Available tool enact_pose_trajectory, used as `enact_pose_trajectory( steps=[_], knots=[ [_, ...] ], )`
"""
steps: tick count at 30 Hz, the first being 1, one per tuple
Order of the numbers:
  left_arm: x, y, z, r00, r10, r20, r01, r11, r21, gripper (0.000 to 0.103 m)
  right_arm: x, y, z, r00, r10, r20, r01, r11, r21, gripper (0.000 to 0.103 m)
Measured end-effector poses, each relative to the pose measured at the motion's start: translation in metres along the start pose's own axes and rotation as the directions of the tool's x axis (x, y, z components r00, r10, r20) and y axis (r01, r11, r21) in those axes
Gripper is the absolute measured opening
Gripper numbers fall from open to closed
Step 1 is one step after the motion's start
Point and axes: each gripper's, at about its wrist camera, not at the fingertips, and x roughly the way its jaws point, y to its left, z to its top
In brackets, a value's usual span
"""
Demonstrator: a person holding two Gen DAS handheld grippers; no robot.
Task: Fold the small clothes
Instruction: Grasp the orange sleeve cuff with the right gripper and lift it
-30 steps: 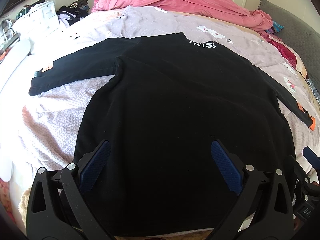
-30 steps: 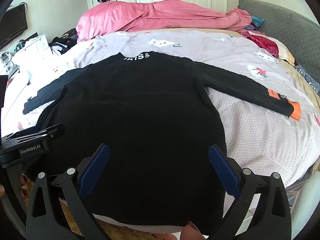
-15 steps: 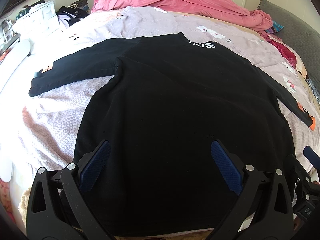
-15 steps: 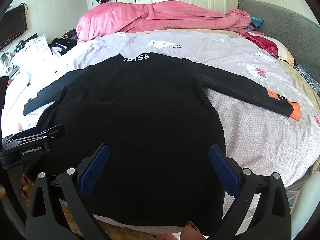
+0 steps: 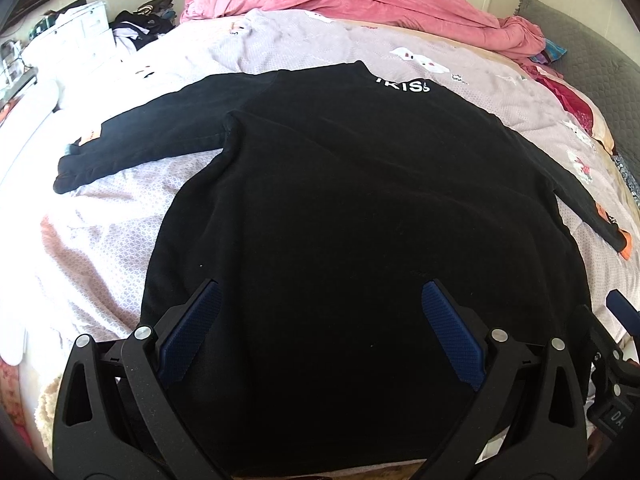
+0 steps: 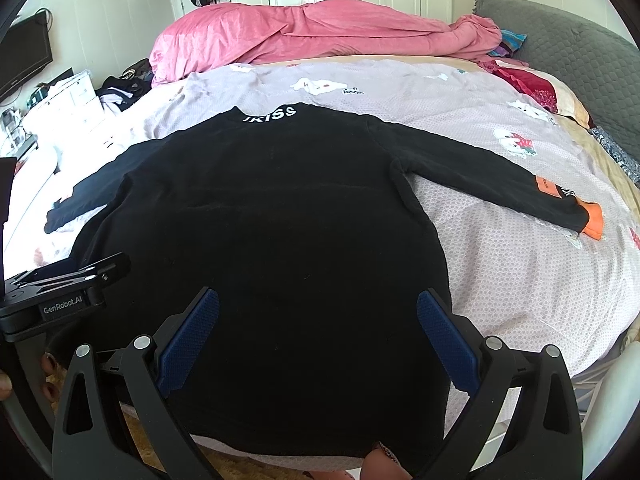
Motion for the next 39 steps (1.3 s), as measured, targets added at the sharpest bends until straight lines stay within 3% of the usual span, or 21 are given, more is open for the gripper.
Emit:
enact_pose_trajectory(
  steps=[8, 20, 32, 39],
  knots=[
    [0.011, -0.008, 0.013, 0.999, -0.022, -0.024, 0.023, 1.000, 0.016, 0.095, 0.009, -0.020, 0.009, 1.000, -0.010, -0.013, 0.010, 0.999, 0.051, 0.099],
    [0.031, -0.025, 0.048, 0.997, -0.054, -0.052, 0.056, 0.998, 0.040, 0.095, 0.030, -0.095, 0.029, 0.998, -0.060, -0.034, 0.066, 0.967, 0.247, 0.099],
    [0.055, -0.057, 0.082, 0.993, -0.090, -0.083, 0.097, 0.991, 0.092, 0.095, 0.046, -0.185, 0.046, 0.989, -0.144, -0.040, 0.147, 0.881, 0.449, 0.099],
    [0.071, -0.065, 0.100, 0.991, -0.095, -0.095, 0.103, 0.991, 0.088, 0.095, 0.058, -0.242, 0.047, 0.970, -0.233, -0.066, 0.230, 0.802, 0.552, 0.099]
  ],
)
